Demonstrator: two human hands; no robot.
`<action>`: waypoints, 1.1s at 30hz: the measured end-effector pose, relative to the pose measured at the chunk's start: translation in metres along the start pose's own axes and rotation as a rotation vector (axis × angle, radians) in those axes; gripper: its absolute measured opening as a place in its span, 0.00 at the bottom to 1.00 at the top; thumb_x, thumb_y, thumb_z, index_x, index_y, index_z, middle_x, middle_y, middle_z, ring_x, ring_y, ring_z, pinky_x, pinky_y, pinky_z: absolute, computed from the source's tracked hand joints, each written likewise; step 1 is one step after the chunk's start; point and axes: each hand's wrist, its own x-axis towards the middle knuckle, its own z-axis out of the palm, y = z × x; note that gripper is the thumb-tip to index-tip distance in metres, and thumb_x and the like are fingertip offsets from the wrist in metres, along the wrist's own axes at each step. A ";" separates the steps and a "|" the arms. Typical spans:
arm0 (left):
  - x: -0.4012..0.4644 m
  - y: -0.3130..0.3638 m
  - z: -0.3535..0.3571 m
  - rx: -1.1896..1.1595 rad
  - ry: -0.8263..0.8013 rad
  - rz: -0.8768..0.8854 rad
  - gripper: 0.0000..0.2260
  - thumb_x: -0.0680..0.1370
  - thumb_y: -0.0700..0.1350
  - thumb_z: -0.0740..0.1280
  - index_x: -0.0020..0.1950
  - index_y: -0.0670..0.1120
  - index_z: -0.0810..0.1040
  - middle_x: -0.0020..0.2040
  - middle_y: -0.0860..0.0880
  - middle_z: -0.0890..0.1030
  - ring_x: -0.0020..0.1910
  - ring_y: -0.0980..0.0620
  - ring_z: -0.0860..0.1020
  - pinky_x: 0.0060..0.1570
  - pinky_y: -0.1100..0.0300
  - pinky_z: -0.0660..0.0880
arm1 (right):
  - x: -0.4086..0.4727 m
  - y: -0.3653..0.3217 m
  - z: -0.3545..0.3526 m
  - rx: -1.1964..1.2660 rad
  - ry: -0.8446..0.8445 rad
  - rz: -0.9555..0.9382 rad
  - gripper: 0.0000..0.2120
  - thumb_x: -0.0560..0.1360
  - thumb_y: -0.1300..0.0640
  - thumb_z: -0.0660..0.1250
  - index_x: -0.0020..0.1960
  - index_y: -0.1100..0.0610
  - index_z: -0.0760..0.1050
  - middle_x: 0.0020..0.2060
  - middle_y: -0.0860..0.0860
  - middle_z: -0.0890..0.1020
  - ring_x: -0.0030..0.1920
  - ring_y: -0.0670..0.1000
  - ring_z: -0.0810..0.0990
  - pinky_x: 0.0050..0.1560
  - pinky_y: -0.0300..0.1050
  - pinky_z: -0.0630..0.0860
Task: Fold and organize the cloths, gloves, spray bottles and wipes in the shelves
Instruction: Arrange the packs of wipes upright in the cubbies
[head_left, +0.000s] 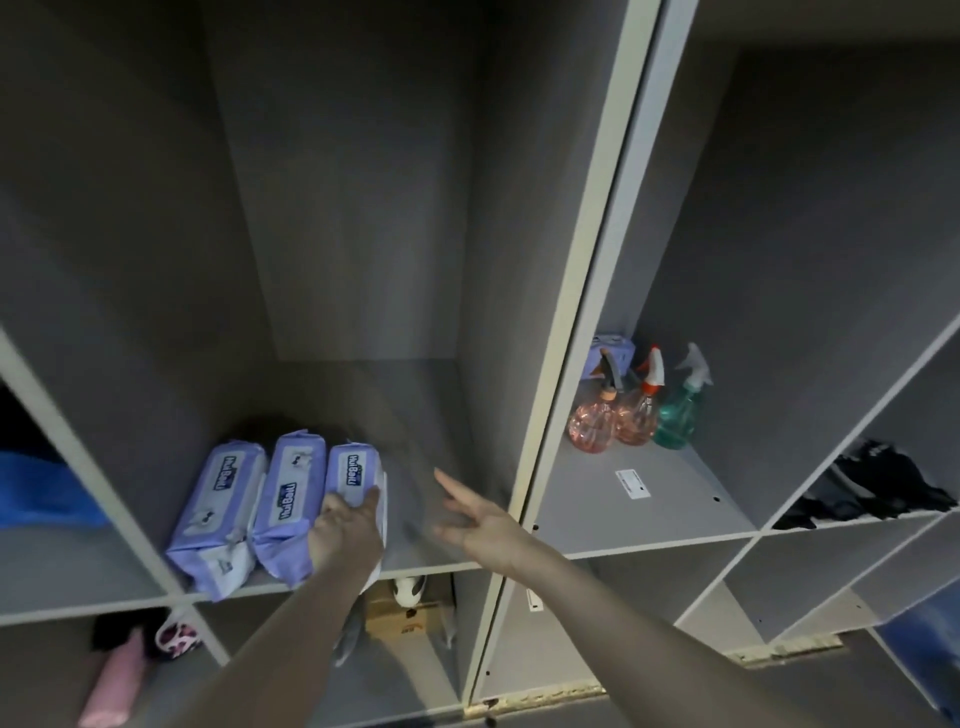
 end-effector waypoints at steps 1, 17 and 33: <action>-0.003 -0.001 0.000 -0.010 0.013 0.005 0.28 0.80 0.53 0.59 0.77 0.57 0.51 0.63 0.41 0.65 0.56 0.46 0.76 0.54 0.57 0.74 | 0.002 0.000 0.002 -0.007 -0.005 0.004 0.31 0.78 0.50 0.65 0.74 0.33 0.54 0.75 0.46 0.64 0.73 0.48 0.63 0.72 0.44 0.62; -0.059 -0.008 -0.009 0.178 0.061 0.029 0.40 0.77 0.66 0.55 0.77 0.53 0.33 0.71 0.40 0.59 0.64 0.43 0.69 0.56 0.50 0.69 | -0.023 0.002 -0.011 -0.015 -0.006 -0.056 0.29 0.78 0.51 0.65 0.73 0.34 0.56 0.69 0.46 0.71 0.68 0.47 0.71 0.67 0.49 0.71; -0.121 0.215 -0.107 -0.288 0.210 0.514 0.27 0.79 0.57 0.58 0.77 0.55 0.54 0.75 0.48 0.58 0.73 0.48 0.62 0.67 0.53 0.63 | -0.079 0.068 -0.214 0.085 0.296 -0.094 0.19 0.78 0.58 0.65 0.66 0.43 0.72 0.56 0.53 0.81 0.57 0.52 0.81 0.51 0.45 0.78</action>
